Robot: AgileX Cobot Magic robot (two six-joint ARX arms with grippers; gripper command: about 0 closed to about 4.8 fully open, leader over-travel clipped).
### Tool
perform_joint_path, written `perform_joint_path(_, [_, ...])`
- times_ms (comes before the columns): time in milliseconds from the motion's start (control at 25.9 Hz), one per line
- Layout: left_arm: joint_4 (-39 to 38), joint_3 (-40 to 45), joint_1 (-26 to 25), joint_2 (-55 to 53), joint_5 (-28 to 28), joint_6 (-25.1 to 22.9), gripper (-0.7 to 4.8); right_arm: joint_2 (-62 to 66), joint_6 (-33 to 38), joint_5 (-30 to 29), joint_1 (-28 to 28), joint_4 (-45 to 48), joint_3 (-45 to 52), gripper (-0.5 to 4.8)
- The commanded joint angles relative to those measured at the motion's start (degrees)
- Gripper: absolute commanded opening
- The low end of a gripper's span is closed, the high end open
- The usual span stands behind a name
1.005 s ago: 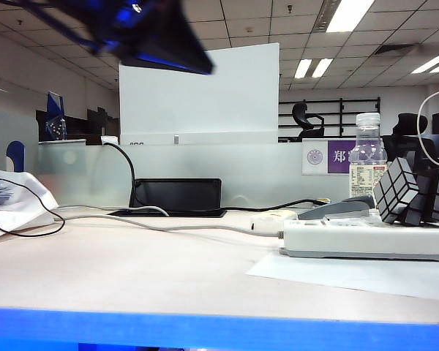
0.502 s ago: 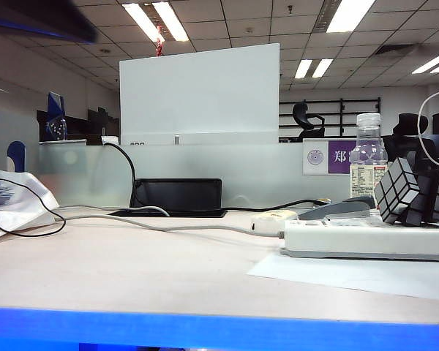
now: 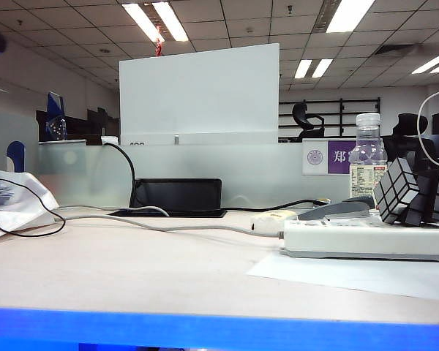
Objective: Press the button on the power strip.
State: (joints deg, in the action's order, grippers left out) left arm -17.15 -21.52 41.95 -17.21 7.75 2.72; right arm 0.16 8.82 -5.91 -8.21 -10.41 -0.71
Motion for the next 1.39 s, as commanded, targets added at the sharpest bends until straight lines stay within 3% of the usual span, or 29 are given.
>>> perform_joint_path(39, [-0.61,2.43,0.11,4.96,1.99,2.99,-0.05,-0.09,0.20,-2.27,-0.09,-0.07,-0.11,0.00])
perform_joint_path(348, [-2.47,9.22,0.13,17.42,5.11,5.33,-0.05,-0.09,0.20,-3.08,-0.09,-0.04,-0.11,0.00])
perform_joint_path(580, [-0.70,13.57,0.15,17.09,5.09,7.63,-0.05,-0.09,0.20,-3.41,-0.09,0.00,-0.15,0.00])
perform_joint_path(1044, [12.85,20.81,0.13,17.09,0.79,5.42,-0.05,-0.09,0.20,-3.43,-0.09,1.38,-0.26,0.00])
perform_joint_path(1392, [12.66,20.98,0.13,17.11,0.00,4.20,-0.05,-0.09,0.17,-3.41,-0.09,2.10,-0.26,0.00])
